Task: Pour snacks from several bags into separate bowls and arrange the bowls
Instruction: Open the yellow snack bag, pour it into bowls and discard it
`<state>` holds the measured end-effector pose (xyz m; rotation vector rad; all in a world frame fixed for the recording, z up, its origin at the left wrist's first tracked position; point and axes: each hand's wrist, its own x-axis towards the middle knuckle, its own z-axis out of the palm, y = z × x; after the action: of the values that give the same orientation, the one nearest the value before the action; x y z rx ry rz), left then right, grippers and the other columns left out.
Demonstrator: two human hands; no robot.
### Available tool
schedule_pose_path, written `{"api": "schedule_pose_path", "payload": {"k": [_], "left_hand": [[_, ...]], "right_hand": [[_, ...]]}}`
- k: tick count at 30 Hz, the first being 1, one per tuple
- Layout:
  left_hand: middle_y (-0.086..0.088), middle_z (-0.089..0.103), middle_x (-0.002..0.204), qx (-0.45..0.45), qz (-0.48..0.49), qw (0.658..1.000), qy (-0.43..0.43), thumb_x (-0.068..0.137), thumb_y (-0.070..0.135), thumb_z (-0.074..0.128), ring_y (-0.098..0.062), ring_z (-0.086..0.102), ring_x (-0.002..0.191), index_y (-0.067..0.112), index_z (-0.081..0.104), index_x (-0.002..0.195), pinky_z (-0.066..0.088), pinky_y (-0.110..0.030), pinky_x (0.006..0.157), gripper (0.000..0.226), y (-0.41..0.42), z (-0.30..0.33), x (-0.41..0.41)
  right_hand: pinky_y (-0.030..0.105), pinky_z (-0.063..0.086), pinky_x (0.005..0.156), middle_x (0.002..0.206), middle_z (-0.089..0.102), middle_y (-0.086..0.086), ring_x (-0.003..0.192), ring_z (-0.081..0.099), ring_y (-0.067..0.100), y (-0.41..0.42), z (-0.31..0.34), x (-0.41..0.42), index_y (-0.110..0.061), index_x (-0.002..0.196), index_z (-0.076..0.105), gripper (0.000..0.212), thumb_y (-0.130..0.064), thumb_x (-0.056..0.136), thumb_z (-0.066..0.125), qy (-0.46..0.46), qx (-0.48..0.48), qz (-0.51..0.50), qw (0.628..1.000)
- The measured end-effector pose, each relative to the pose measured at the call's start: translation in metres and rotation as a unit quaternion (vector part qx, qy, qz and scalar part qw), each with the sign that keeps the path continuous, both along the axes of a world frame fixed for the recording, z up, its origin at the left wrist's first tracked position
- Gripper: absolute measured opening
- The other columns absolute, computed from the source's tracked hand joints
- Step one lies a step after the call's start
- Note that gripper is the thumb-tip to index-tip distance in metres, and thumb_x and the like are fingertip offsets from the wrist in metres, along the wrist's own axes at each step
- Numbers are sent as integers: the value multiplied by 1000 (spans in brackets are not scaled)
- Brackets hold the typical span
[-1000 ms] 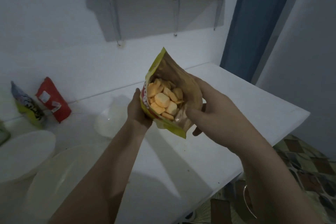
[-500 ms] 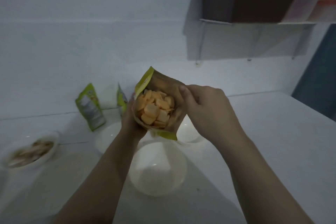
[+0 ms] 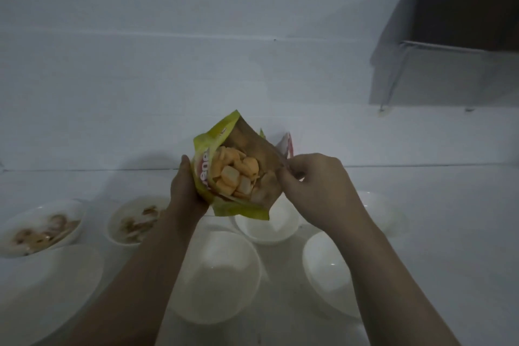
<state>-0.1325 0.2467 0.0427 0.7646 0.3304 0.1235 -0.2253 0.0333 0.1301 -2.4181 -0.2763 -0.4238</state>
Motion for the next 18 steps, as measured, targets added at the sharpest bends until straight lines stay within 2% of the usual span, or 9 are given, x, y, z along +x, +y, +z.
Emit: {"api": "schedule_pose_path", "payload": {"k": [2, 3, 5, 6, 8, 10, 14, 16, 18], "left_hand": [[-17, 61, 129, -7, 18, 1000, 22, 95, 54, 45, -36, 60, 114, 11, 54, 130, 54, -43, 72, 56, 23, -4, 1], [-15, 65, 119, -1, 36, 999, 28, 95, 54, 47, -35, 63, 107, 12, 58, 121, 54, -44, 72, 50, 32, -4, 2], [-10, 67, 102, 44, 76, 995, 43, 98, 50, 45, -30, 66, 96, 15, 59, 103, 54, -42, 72, 39, 44, -2, 0], [-7, 68, 98, 77, 89, 992, 51, 99, 51, 43, -28, 66, 92, 16, 58, 101, 54, -40, 71, 38, 47, 0, -2], [-2, 68, 91, 108, 112, 986, 52, 100, 50, 40, -21, 67, 82, 16, 58, 100, 54, -33, 63, 38, 53, -1, 0], [0, 66, 86, 141, 130, 980, 55, 101, 50, 37, -17, 66, 75, 17, 58, 95, 51, -29, 56, 40, 62, -6, 7], [-2, 69, 91, 179, 160, 969, 61, 99, 55, 35, -22, 69, 86, 20, 61, 86, 57, -37, 71, 46, 74, -9, 21], [-1, 69, 87, 187, 173, 966, 49, 100, 55, 33, -20, 69, 84, 21, 61, 80, 58, -38, 77, 48, 78, -15, 30], [3, 66, 77, 209, 188, 959, 32, 101, 53, 32, -14, 66, 72, 20, 59, 72, 56, -32, 70, 51, 75, -16, 35]], "right_hand": [[31, 36, 53, 55, 54, -1, 59, 53, 21, 20, -6, 2, -19, 55, 49, 41, -33, 92, 54, -6, 11, -7, 1000], [31, 37, 54, 58, 55, -3, 62, 54, 20, 28, -9, 2, -21, 58, 49, 39, -36, 94, 54, -15, 12, -4, 1000], [33, 47, 64, 76, 65, -8, 75, 61, 17, 44, -12, 3, -24, 78, 56, 28, -44, 97, 52, -28, 19, 8, 999], [34, 51, 71, 85, 67, -10, 82, 63, 15, 50, -12, 4, -24, 89, 59, 25, -46, 98, 51, -26, 39, 16, 999], [23, 51, 77, 91, 68, -15, 88, 64, 4, 63, -12, 7, -25, 105, 61, 23, -44, 100, 49, -9, 107, 34, 994], [10, 46, 74, 89, 64, -25, 88, 60, -9, 75, -10, 13, -27, 114, 60, 23, -40, 102, 46, -5, 157, 46, 987], [23, 46, 87, 90, 59, -30, 91, 57, -9, 92, -11, 32, -26, 117, 62, 28, -40, 103, 42, -26, 194, 36, 980], [18, 45, 84, 88, 59, -30, 87, 55, -13, 95, -14, 47, -26, 110, 63, 24, -39, 103, 44, -38, 198, 18, 979], [15, 45, 79, 85, 61, -25, 86, 58, -6, 94, -20, 62, -27, 101, 63, 17, -35, 102, 48, -61, 199, -10, 978]]}}
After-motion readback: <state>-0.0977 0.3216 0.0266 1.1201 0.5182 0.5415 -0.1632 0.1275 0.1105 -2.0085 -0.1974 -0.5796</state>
